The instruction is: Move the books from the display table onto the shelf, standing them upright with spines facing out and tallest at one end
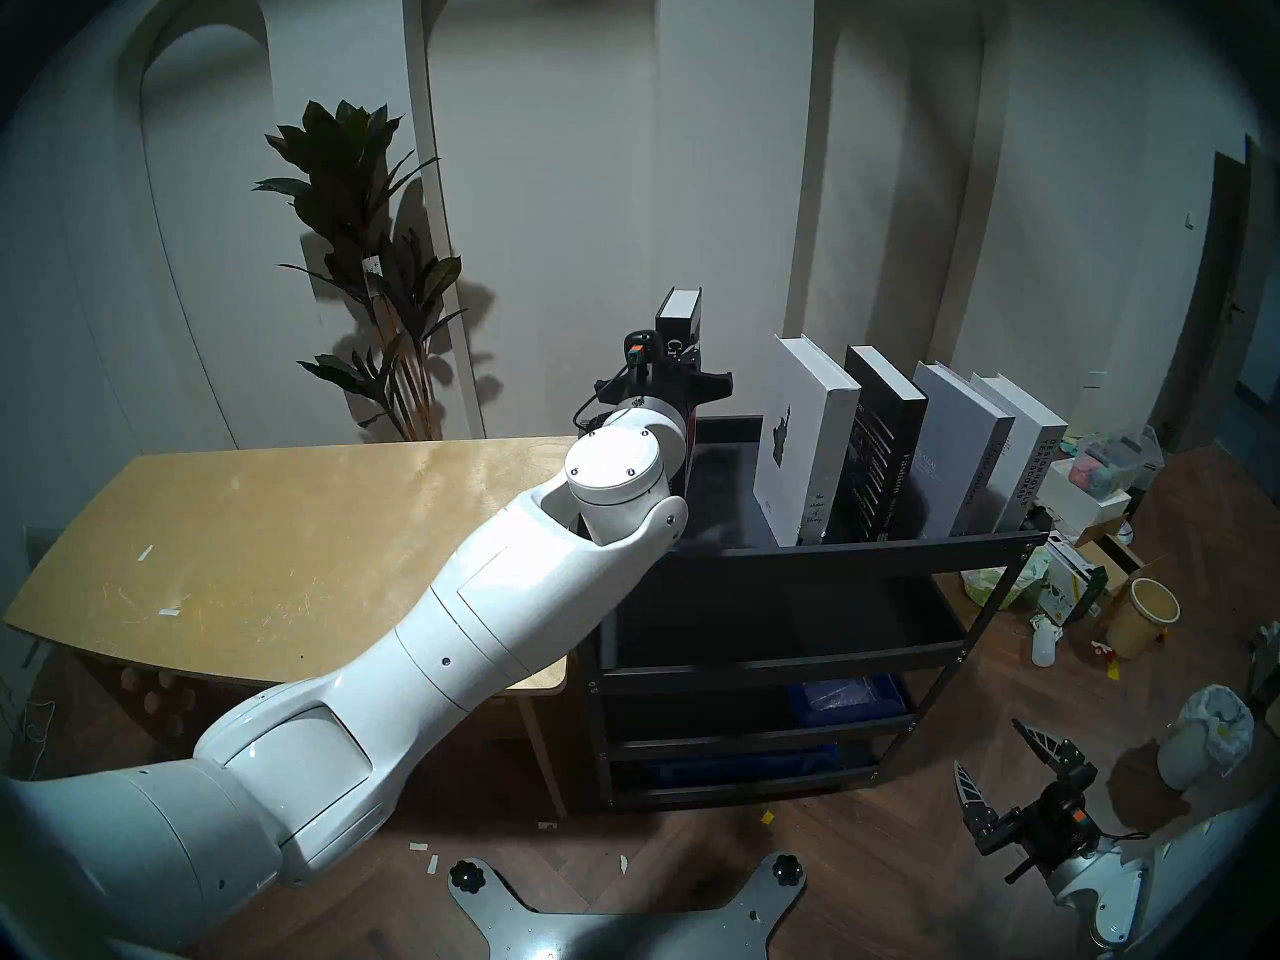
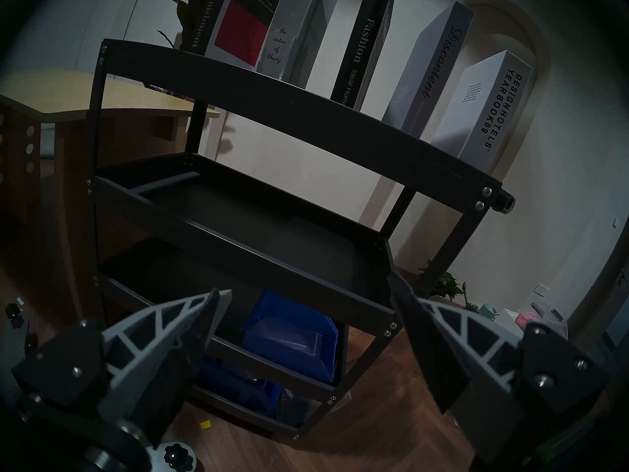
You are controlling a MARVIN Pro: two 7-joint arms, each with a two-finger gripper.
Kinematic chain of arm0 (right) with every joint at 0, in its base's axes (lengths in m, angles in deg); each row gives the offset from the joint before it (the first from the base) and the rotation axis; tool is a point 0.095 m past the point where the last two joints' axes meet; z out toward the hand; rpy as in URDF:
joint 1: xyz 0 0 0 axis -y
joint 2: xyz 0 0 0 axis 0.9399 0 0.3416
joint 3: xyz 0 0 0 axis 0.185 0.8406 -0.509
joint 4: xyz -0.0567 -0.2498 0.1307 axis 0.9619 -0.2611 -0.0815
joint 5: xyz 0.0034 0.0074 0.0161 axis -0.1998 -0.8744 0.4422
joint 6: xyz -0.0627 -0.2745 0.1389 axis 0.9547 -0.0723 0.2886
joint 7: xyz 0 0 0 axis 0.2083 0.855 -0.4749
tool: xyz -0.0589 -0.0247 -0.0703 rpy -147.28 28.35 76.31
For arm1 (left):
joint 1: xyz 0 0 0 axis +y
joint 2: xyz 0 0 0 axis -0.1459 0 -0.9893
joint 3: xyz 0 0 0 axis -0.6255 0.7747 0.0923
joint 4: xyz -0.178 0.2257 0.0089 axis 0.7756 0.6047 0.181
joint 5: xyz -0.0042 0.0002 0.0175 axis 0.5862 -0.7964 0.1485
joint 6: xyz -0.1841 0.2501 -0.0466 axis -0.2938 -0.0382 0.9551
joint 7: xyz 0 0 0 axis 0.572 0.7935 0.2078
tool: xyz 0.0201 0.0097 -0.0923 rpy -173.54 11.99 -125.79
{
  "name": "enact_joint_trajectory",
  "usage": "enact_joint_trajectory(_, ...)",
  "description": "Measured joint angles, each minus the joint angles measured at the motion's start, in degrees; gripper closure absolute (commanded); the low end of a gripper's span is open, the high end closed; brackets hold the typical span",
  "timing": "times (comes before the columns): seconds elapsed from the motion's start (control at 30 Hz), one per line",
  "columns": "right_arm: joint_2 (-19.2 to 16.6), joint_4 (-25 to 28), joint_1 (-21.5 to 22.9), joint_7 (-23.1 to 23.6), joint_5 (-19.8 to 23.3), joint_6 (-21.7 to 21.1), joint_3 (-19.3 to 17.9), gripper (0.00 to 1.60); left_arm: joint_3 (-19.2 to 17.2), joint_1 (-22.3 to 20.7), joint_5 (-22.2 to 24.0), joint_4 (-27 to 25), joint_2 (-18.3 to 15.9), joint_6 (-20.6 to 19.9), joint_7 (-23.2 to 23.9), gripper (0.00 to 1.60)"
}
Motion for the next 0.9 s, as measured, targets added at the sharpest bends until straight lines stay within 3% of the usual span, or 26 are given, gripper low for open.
enact_joint_trajectory(0.9, 0.00, 0.03, -3.24, 0.00, -1.34, 0.00, -3.41, 0.00, 0.69, 1.59, -1.35, 0.62, 0.61, 1.59, -6.31, 1.60)
